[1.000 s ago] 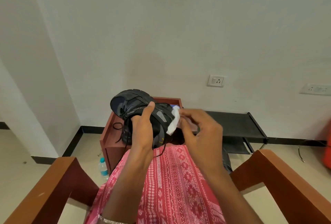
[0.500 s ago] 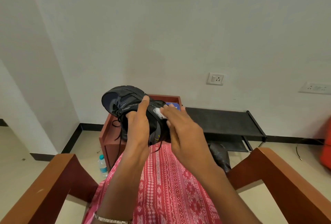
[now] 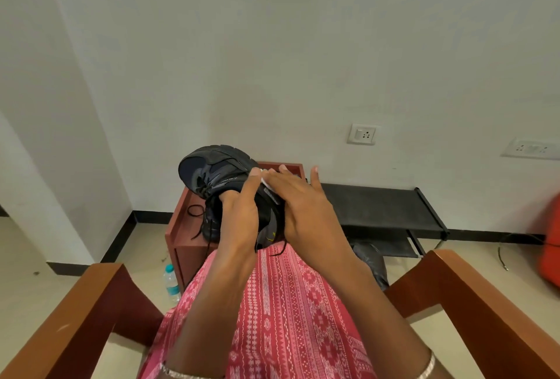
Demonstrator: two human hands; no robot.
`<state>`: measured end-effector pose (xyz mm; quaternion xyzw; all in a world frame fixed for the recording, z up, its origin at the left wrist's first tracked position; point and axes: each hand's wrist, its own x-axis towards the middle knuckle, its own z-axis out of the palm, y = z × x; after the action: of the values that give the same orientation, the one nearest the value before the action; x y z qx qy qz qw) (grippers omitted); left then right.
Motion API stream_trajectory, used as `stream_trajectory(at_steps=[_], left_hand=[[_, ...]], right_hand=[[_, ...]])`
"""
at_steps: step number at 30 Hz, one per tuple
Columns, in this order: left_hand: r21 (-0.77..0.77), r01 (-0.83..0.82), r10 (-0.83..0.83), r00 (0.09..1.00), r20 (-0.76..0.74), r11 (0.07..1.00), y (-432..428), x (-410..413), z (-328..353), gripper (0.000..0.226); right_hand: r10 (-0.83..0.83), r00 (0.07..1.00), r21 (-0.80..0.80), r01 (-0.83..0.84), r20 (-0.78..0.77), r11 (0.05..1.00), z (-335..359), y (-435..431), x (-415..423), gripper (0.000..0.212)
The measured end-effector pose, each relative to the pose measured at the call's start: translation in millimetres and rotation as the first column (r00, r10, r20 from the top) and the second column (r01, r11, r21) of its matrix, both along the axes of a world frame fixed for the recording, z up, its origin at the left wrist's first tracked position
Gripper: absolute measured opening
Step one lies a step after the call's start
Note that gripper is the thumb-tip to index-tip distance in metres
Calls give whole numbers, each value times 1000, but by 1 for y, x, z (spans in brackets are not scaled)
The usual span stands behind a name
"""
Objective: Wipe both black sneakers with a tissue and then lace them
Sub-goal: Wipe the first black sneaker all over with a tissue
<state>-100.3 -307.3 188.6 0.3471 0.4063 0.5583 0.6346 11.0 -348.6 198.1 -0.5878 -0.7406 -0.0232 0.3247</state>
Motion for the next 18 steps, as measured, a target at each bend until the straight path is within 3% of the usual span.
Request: stream_trajectory(at_steps=[3,6,11,15,18], left_hand=[[-9,-15,15,1000,0,1000,2,-6,0,71],[-14,-41,41,999,-9,999,3,-10,-1,61],[-43,-88,86,995,-54,995,4,-9,0,60],[-52,-36,34,999,-37,998,2,-7,3,47],[-63,-11,9,999,-32,998,-1,-5,3,48]], right_hand=[[26,1000,46,-26,-14,999,-6,-12,1,54],[9,1000,145,-8,-1,989,-23,-37,6,58],[-27,1000,289,23,11,957,-40,-54,19,37],[-73,995,345,91,-67,934,-20,-42,8,23],[-96,994,304,74,56,950,0,-32,2,38]])
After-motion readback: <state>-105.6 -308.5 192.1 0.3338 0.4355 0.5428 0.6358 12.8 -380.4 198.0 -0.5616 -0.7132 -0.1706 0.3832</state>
